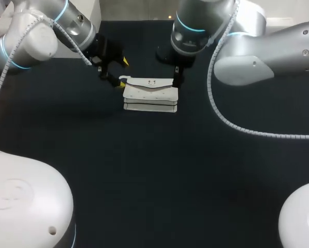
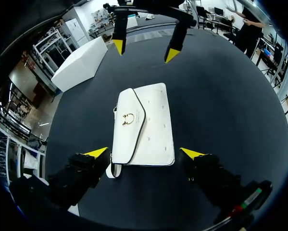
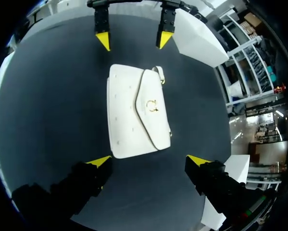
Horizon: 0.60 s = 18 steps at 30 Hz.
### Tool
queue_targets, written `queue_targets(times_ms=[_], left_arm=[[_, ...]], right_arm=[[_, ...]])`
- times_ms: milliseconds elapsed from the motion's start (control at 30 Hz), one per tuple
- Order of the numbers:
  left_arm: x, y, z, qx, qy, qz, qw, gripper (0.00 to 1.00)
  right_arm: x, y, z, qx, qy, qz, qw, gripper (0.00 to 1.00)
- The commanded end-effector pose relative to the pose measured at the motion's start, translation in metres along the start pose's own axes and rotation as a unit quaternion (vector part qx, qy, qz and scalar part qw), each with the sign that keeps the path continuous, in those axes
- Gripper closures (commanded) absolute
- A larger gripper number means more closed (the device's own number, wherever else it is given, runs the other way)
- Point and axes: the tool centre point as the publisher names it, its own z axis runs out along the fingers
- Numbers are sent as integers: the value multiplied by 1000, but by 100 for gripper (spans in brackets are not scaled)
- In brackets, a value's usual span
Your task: Pick up the bag, open it, inspect its contents, close it, and place it on the opposite side
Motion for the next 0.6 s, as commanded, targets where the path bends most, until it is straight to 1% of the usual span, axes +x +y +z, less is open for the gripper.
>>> queue_targets(times_ms=[33, 67, 133, 167, 267, 333, 367, 433, 500, 600], left_arm=[[0, 0, 0, 1, 0, 0, 1000, 0], [-1, -4, 2, 12, 2, -23, 1000, 0], [-6, -8, 6, 14, -19, -87, 996, 0], [-8, -10, 6, 16, -23, -127, 992, 0], [-8, -11, 4, 13, -43, -206, 977, 0], [-4, -12, 3, 6, -52, -239, 970, 0], [-2, -13, 2, 1, -57, -265, 963, 0], [0, -14, 0, -3, -59, -314, 947, 0], [0, -13, -1, -5, -60, -376, 925, 0], [-2, -9, -2, 7, -48, -460, 886, 0]], right_arm=[[-1, 1, -1, 2, 2, 0, 1000, 0], [-5, 6, -1, 2, 7, 20, 1000, 0], [-15, 13, 0, 16, 10, 82, 996, 0], [-19, 14, 0, 13, 17, 109, 994, 0], [-30, 14, -2, 14, 69, 188, 980, 0], [-35, 13, -3, 22, 102, 242, 965, 0], [-37, 11, -3, 24, 108, 269, 957, 0], [-40, 7, -2, 19, 145, 319, 936, 0], [-40, 2, 0, 12, 172, 373, 912, 0], [-43, -8, 5, 4, 206, 447, 871, 0]])
